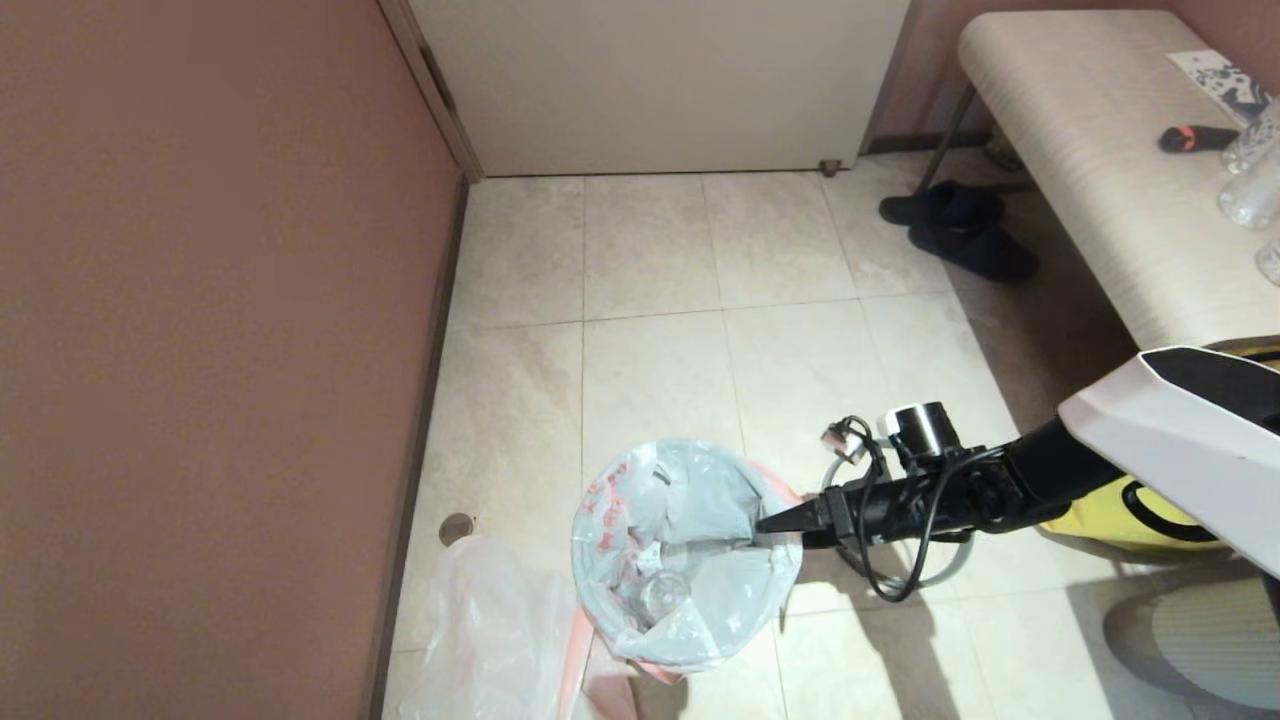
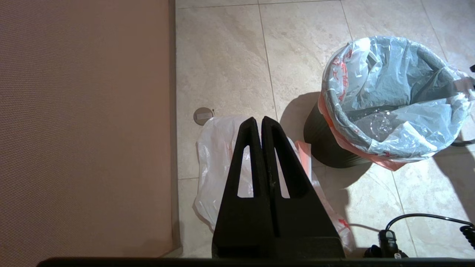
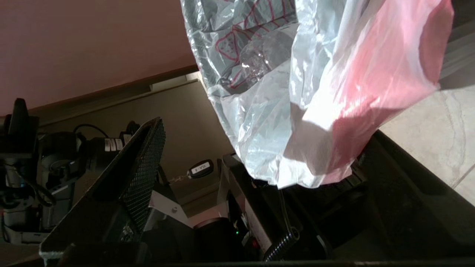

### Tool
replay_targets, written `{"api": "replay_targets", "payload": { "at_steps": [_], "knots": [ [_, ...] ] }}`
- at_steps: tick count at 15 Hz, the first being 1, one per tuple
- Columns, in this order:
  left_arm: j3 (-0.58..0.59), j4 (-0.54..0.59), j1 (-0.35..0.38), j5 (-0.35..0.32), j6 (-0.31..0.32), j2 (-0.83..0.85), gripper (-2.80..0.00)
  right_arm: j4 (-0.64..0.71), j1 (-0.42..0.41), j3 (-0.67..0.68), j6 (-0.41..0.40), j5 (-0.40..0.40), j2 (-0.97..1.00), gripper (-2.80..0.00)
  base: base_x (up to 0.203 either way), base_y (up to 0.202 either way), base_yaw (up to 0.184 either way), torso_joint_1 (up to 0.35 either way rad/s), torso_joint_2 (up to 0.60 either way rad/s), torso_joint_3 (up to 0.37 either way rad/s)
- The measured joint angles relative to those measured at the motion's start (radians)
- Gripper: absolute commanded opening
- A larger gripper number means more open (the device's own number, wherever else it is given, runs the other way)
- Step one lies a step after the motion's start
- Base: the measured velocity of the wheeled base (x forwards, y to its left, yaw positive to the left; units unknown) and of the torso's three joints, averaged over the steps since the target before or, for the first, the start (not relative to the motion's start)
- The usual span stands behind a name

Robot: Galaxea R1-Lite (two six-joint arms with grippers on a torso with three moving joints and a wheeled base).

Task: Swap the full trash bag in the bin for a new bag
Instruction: Place the trash bag on the floor

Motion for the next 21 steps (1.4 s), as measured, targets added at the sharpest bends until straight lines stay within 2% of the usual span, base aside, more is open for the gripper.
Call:
{"api": "replay_targets", "payload": {
  "at_steps": [8,13,20,21],
  "knots": [
    [0.000,0.000,0.000,0.000,0.000,0.000,-2.80,0.003,-0.003,0.055,0.002,0.057,-0.077,0.00,0.000,0.000,0.000,0.000,0.00,0.000],
    [0.000,0.000,0.000,0.000,0.000,0.000,-2.80,0.000,-0.002,0.060,-0.001,0.060,-0.086,0.00,0.000,0.000,0.000,0.000,0.00,0.000],
    [0.000,0.000,0.000,0.000,0.000,0.000,-2.80,-0.084,0.025,0.053,-0.002,0.059,-0.028,0.00,0.000,0.000,0.000,0.000,0.00,0.000],
    [0.000,0.000,0.000,0.000,0.000,0.000,-2.80,-0.105,0.029,0.053,-0.002,0.059,-0.019,-2.80,0.000,0.000,0.000,0.000,0.00,0.000]
  ]
}}
